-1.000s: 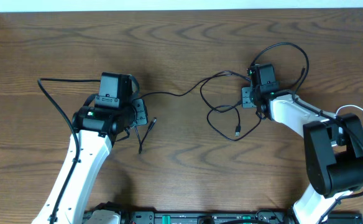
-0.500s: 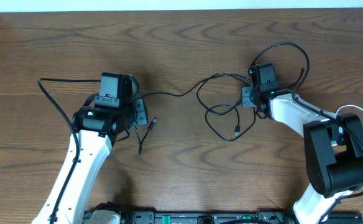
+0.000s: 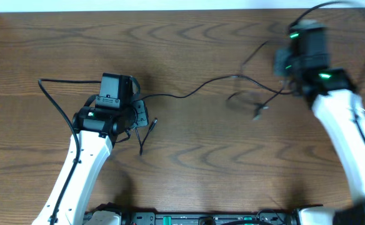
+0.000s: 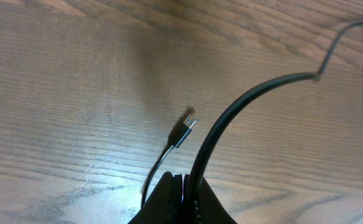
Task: Untangle cables
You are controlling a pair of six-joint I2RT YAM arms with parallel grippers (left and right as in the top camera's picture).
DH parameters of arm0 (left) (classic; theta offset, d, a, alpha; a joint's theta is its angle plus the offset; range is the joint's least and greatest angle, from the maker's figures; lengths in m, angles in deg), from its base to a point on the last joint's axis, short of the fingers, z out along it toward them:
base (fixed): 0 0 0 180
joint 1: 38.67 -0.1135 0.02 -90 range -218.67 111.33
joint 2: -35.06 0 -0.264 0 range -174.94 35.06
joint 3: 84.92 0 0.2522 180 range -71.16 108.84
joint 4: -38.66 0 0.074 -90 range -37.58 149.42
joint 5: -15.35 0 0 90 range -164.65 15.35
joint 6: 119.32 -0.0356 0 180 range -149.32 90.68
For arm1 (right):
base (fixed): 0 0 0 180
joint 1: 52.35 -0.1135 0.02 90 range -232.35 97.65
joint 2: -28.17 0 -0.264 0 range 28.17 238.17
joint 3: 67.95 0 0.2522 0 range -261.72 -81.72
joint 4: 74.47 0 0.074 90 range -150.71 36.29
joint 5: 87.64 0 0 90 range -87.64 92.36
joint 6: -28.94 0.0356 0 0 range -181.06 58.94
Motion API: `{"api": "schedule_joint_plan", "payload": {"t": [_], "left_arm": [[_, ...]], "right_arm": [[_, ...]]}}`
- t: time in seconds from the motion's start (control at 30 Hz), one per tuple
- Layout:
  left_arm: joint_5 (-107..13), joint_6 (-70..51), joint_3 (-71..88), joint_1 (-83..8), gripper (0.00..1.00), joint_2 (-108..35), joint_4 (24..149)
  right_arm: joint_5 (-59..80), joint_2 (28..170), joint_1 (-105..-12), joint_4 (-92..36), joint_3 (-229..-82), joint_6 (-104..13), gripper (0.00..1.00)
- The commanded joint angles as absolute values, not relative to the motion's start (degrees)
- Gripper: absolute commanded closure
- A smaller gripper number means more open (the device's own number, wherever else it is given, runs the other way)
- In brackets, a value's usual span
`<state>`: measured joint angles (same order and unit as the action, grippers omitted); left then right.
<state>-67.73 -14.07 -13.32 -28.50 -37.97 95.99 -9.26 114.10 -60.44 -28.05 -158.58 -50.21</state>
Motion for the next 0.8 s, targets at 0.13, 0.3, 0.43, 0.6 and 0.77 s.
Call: {"api": "schedule_joint_plan", "payload": {"t": [0.13,0.3,0.43,0.6,0.77], "left_arm": [[-68.3,-13.6,-13.0,-28.7,0.93,-38.3,96.5],[-68.3,-13.6,-13.0,-28.7,0.92,-38.3,96.5],[-68.3,-13.6,-13.0,-28.7,0.92,-38.3,96.5],[-69.5,-13.6,-13.0,-28.7,0.92,-38.3,96.8],[-85.7,-6.8,-13.0,-28.8,0.92,-38.3,100.9]], "right_arm": [[-14.6,103.5,-48.4,-29.0,-162.2,-46.9,0.99],[-11.1,101.9,-39.6,-27.8,-162.2,-45.2,0.99],[-10.8,102.5,-35.1,-25.9,-162.2,-42.8,0.99],[-12.1,103.3,-30.0,-24.9,-162.2,-41.2,0.99],[-14.0,105.0,-24.4,-22.3,-162.2,-35.4,0.99]]}}
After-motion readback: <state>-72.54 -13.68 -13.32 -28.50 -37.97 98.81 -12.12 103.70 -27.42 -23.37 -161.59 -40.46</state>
